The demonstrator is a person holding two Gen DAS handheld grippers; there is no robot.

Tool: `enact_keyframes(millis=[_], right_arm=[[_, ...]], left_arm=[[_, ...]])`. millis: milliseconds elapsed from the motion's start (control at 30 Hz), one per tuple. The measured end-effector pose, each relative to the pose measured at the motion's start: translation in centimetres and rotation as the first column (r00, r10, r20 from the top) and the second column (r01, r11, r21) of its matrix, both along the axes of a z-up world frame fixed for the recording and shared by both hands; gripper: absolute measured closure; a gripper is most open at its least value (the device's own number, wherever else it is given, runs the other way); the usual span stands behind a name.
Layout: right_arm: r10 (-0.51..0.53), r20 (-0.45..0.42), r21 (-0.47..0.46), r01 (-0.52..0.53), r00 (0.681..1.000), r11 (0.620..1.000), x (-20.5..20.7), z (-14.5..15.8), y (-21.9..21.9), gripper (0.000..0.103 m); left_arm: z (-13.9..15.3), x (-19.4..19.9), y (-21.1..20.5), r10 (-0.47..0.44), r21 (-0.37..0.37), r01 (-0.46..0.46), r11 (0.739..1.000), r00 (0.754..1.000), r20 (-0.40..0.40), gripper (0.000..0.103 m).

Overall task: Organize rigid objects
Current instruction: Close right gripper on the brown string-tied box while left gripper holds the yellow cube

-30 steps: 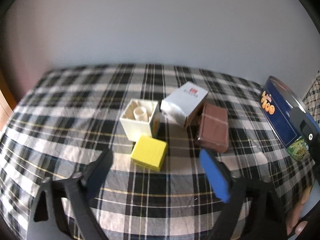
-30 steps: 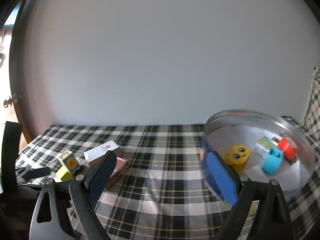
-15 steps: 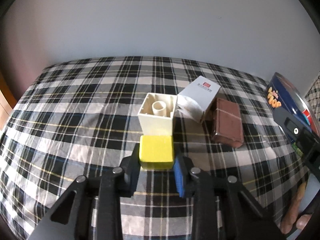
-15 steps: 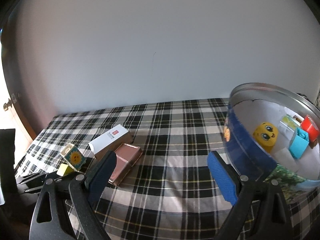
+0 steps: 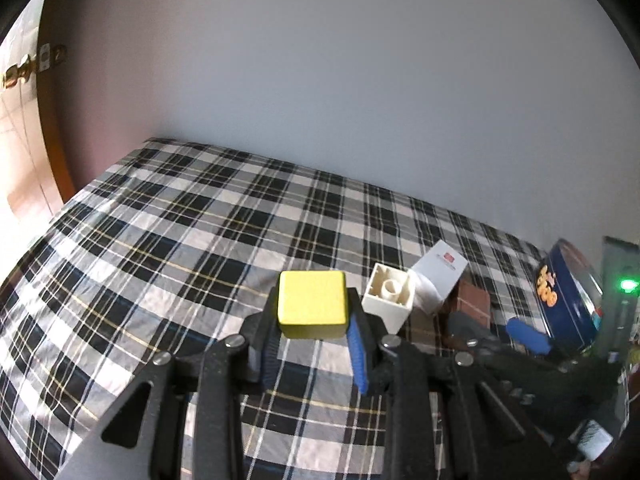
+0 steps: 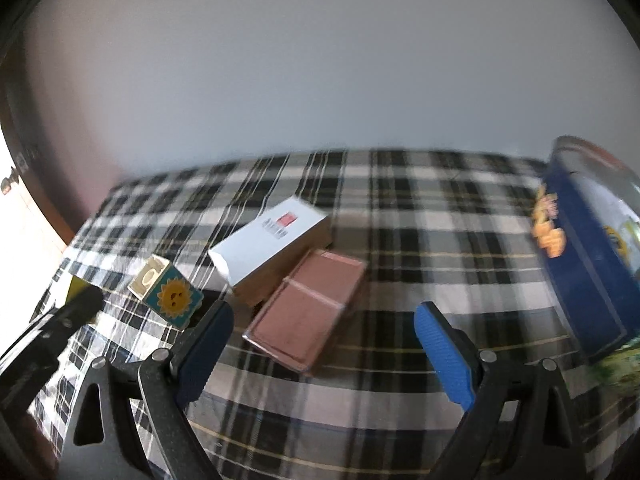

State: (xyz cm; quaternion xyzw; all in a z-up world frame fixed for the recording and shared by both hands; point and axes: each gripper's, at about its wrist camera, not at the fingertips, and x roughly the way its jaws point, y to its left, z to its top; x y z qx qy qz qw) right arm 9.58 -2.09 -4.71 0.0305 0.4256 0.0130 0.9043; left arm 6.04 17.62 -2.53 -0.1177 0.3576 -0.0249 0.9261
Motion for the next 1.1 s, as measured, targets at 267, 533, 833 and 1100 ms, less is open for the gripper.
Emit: enact_keyframes(millis=[267,533,833,1100], right_arm=[[0.014,-0.072,-0.094,-0.02,0.997,0.995,1.8,-1.3,2.3,0.036],[0.094,-0.059,-0.056,-0.098,0.994,0.994,-0.1,-0.9,-0.7,0.056],[0.206,0.137,0.006,-0.209,0.969,0.978,-5.8,2.6,-6.5,0.056],[0.195,0.275,-0.075,-0.181,0.942,0.981,-8.7,4.8,-7.7,0.056]], left_arm=[[-0.3,0.3,-0.3,-0.016,0.01,0.016,1.0,1.0,-0.011,0.075],[-0.7,0.7,-0.3,-0.006,0.016,0.006,1.0,1.0,-0.024,0.075],[0.3,-0.3,-2.0,-0.026,0.035,0.024,0.999,0.997,0.066,0.075],[1.1,-1.7,-5.5,-0.099,0.061,0.09,0.994,0.981,0.168,0.075]])
